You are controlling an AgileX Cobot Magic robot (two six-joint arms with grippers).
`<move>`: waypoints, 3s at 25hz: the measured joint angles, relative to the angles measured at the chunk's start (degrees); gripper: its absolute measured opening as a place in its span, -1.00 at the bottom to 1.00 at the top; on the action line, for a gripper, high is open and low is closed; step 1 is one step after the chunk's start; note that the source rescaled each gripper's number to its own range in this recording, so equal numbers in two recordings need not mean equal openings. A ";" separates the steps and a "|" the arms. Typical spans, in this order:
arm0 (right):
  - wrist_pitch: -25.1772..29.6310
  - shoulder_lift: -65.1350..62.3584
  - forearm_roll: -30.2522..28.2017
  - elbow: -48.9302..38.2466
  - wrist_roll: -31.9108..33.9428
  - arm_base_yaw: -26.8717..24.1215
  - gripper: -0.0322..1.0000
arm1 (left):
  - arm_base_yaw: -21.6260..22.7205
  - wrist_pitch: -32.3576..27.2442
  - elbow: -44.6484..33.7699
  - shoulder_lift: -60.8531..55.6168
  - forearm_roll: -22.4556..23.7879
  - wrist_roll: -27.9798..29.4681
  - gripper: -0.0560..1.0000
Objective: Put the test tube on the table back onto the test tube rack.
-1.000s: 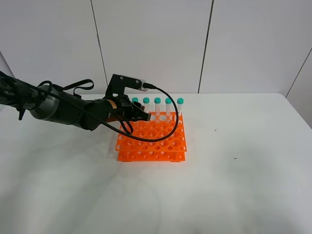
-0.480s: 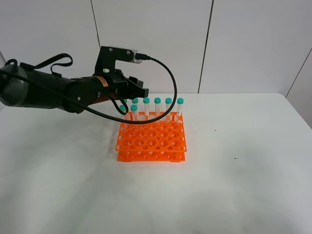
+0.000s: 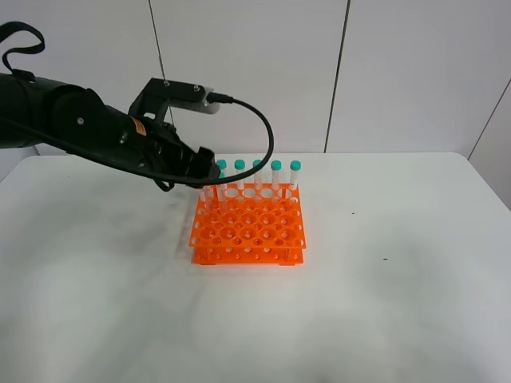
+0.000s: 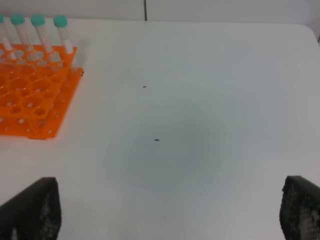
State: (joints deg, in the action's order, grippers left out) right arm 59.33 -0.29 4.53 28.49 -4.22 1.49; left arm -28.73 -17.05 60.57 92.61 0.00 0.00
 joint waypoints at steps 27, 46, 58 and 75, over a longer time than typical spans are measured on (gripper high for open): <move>0.00 0.00 0.00 0.00 0.00 0.00 1.00 | 32.02 -38.02 3.78 0.00 0.49 -2.38 1.00; 0.00 0.00 0.00 0.00 0.00 0.00 1.00 | 33.80 -46.47 -20.72 -47.63 0.79 -2.54 1.00; 0.00 0.00 0.00 0.00 0.00 0.00 1.00 | 33.80 -42.88 -32.28 -76.74 0.67 -2.02 1.00; -0.05 0.00 0.00 0.00 0.00 0.00 1.00 | 28.25 -42.94 -32.28 -82.92 0.67 -1.89 1.00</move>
State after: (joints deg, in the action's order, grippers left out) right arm 59.28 -0.29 4.53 28.49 -4.22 1.49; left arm -0.48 -59.99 28.29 9.69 0.67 -1.89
